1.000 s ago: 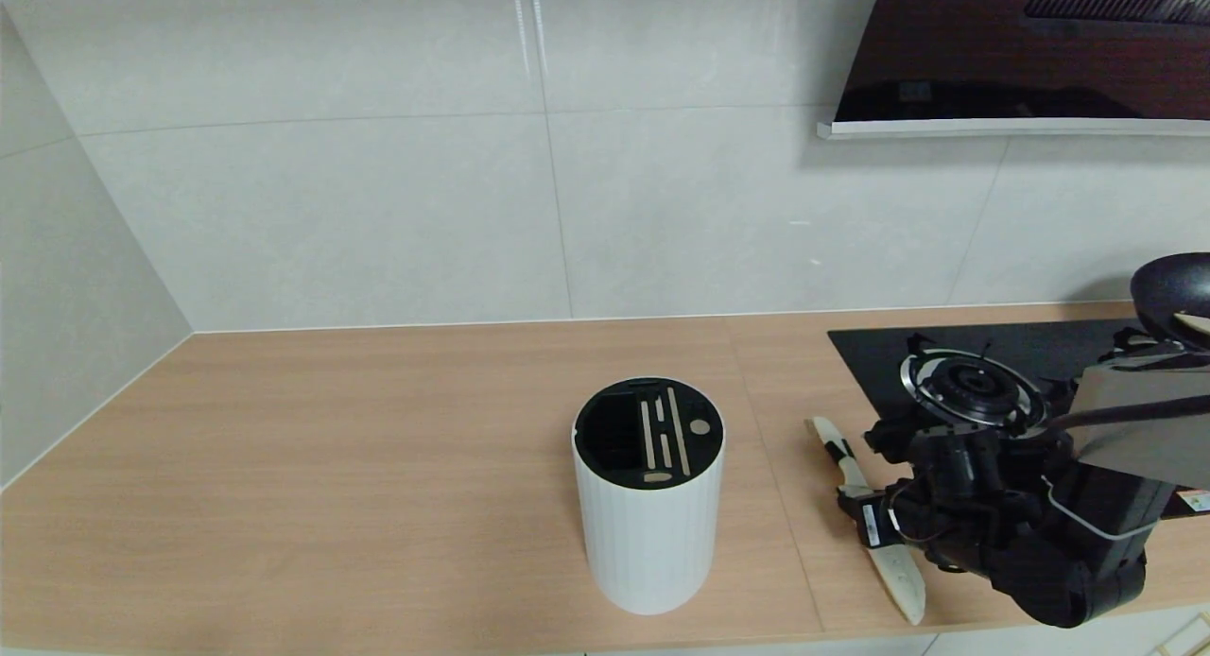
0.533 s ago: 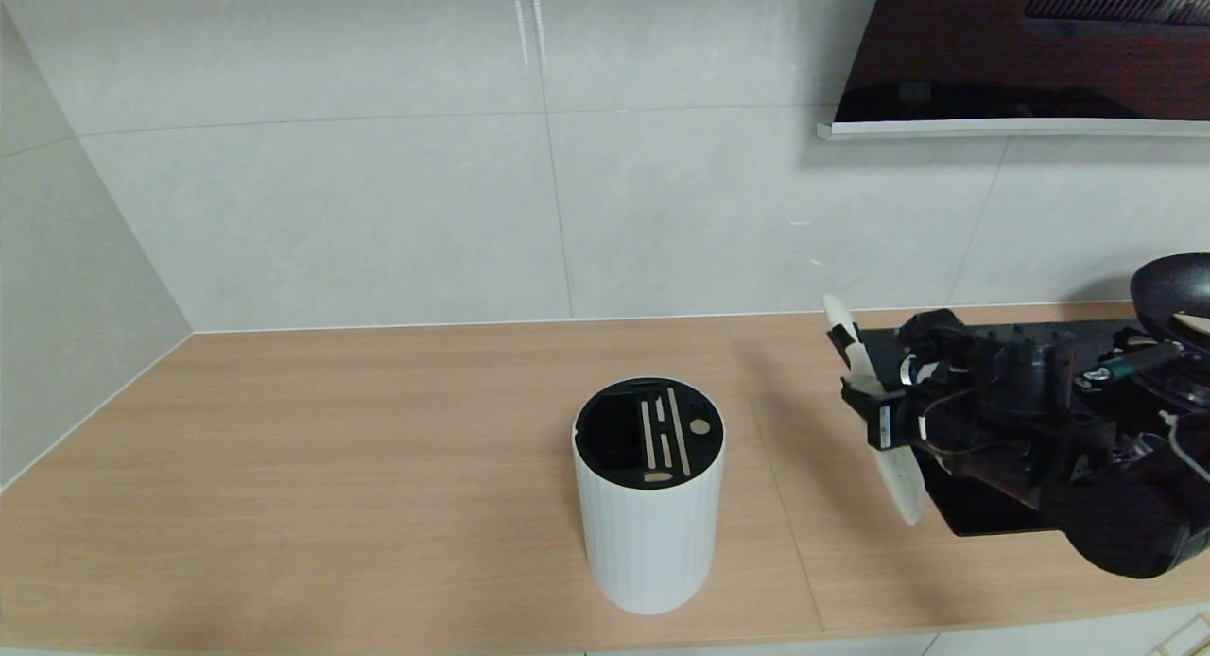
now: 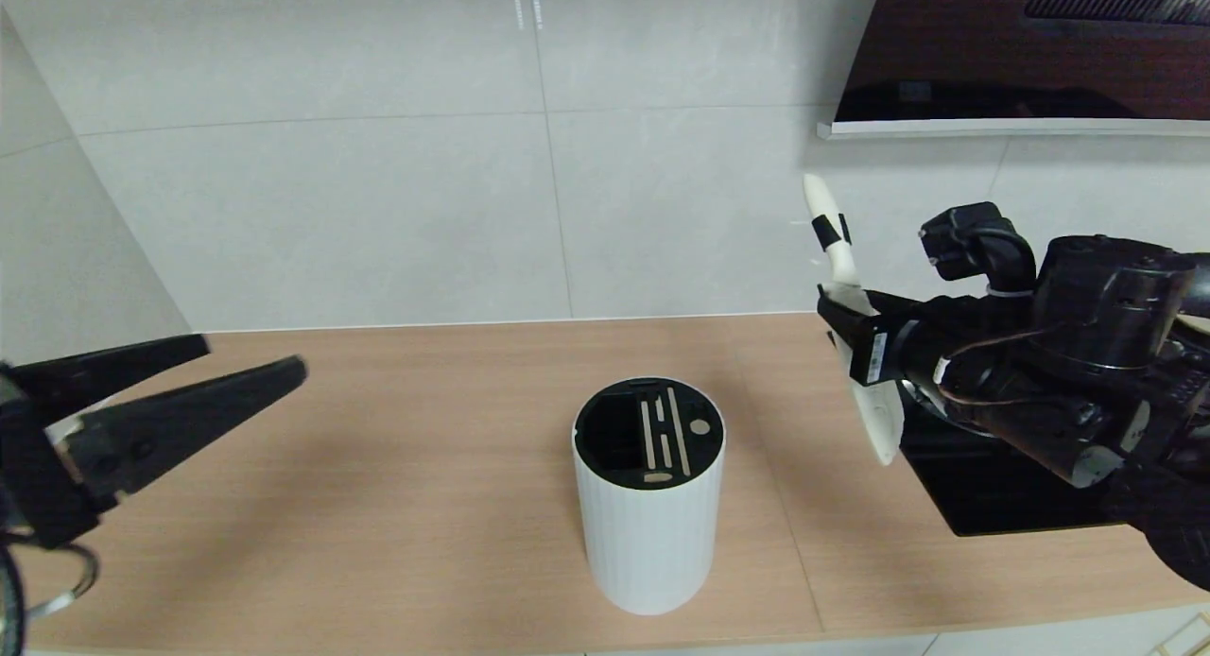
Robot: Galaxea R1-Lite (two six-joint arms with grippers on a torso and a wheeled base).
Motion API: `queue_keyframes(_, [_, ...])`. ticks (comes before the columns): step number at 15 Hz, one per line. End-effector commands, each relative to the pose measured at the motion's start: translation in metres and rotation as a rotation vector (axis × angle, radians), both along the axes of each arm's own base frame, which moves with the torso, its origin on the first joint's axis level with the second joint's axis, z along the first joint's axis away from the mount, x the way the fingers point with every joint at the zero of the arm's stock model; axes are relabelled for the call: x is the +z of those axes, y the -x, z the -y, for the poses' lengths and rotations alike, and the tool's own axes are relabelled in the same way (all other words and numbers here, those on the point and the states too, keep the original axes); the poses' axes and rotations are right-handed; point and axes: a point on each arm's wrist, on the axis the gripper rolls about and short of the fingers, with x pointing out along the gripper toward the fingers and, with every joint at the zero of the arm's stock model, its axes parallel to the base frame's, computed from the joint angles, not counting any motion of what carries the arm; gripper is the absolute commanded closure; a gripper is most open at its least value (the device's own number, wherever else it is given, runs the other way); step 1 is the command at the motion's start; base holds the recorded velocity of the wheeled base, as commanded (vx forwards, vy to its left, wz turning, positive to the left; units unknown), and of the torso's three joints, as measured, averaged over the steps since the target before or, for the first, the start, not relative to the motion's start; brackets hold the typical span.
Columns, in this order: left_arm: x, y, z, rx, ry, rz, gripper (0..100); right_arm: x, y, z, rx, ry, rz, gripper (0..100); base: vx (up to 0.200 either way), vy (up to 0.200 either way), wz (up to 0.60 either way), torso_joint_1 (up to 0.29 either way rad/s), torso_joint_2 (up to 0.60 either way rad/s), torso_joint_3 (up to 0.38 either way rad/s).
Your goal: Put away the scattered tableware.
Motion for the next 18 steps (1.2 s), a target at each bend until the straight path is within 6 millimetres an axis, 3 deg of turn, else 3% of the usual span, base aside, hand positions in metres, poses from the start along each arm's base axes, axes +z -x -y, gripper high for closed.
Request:
queue_keyframes(1, [-0.031, -0.055, 0.049, -0.135, 0.058, -0.136, 0, 0.018, 0.032, -0.022, 0.107, -0.039, 0.051, 100, 0.000, 0.000, 0.00, 0.000, 0.00, 0.000])
queue_keyframes(3, [-0.049, -0.067, 0.089, -0.258, 0.200, -0.141, 0, 0.014, 0.046, -0.036, 0.168, -0.038, 0.034, 100, 0.000, 0.000, 0.00, 0.000, 0.00, 0.000])
queue_keyframes(5, [-0.063, -0.076, 0.111, -0.314, 0.286, -0.117, 0, 0.014, 0.056, -0.046, 0.219, -0.046, 0.030, 100, 0.000, 0.000, 0.00, 0.000, 0.00, 0.000])
queue_keyframes(6, [-0.063, -0.076, 0.111, -0.314, 0.286, -0.117, 0, 0.014, 0.056, -0.046, 0.219, -0.046, 0.030, 100, 0.000, 0.000, 0.00, 0.000, 0.00, 0.000])
queue_keyframes(8, [-0.085, -0.089, 0.121, -0.307, 0.222, -0.088, 0, 0.010, 0.065, -0.058, 0.271, -0.056, 0.004, 100, 0.000, 0.000, 0.00, 0.000, 0.00, 0.000])
queue_keyframes(10, [-0.087, -0.089, 0.120, -0.297, 0.187, -0.049, 0, 0.007, 0.066, -0.059, 0.275, -0.050, -0.005, 100, 0.000, 0.000, 0.00, 0.000, 0.00, 0.000])
queue_keyframes(15, [-0.065, -0.081, 0.121, -0.364, 0.404, -0.018, 0, 0.001, 0.084, -0.073, 0.362, -0.056, -0.035, 100, 0.000, 0.000, 0.00, 0.000, 0.00, 0.000])
queue_keyframes(18, [-0.064, -0.081, 0.124, -0.392, 0.470, -0.048, 0, -0.003, 0.096, -0.084, 0.418, -0.056, -0.055, 100, 0.000, 0.000, 0.00, 0.000, 0.00, 0.000])
